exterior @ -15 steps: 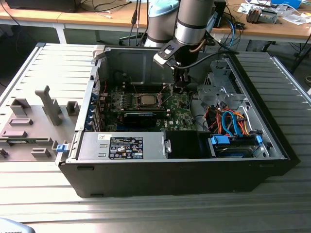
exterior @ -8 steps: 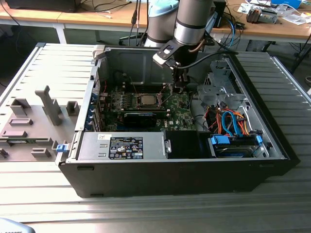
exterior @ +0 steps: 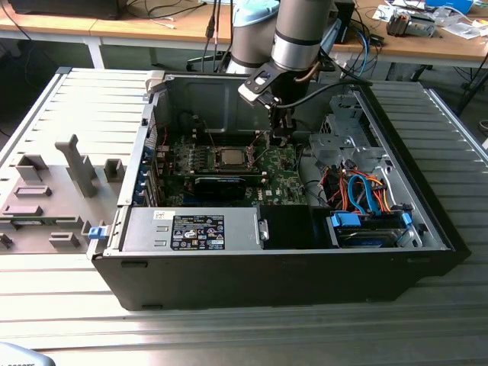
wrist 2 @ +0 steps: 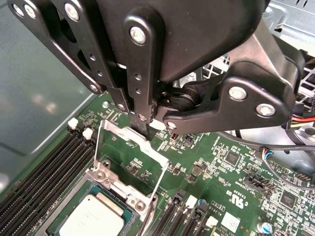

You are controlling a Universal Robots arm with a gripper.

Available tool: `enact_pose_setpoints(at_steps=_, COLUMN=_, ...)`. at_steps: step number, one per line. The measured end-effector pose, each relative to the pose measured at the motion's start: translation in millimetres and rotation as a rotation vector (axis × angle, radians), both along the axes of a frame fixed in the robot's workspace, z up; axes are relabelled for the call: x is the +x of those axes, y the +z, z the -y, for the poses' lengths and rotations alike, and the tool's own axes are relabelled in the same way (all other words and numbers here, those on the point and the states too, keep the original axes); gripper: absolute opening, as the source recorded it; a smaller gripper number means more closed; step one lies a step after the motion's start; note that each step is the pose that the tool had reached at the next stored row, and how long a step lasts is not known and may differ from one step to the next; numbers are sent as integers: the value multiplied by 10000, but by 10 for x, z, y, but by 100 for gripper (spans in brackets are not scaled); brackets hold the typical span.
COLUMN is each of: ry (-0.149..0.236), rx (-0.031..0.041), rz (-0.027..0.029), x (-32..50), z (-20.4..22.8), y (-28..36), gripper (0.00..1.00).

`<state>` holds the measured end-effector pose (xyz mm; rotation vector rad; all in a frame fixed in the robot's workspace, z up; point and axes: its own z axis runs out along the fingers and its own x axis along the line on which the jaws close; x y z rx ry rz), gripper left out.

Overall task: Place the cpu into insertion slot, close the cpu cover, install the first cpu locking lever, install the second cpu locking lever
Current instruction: 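Close the cpu cover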

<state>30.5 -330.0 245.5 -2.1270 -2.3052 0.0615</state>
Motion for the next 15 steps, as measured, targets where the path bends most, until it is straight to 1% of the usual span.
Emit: enact_pose_setpoints(at_steps=15, ry=1, rx=0, rz=0, x=-57, z=0, y=-1, gripper=11)
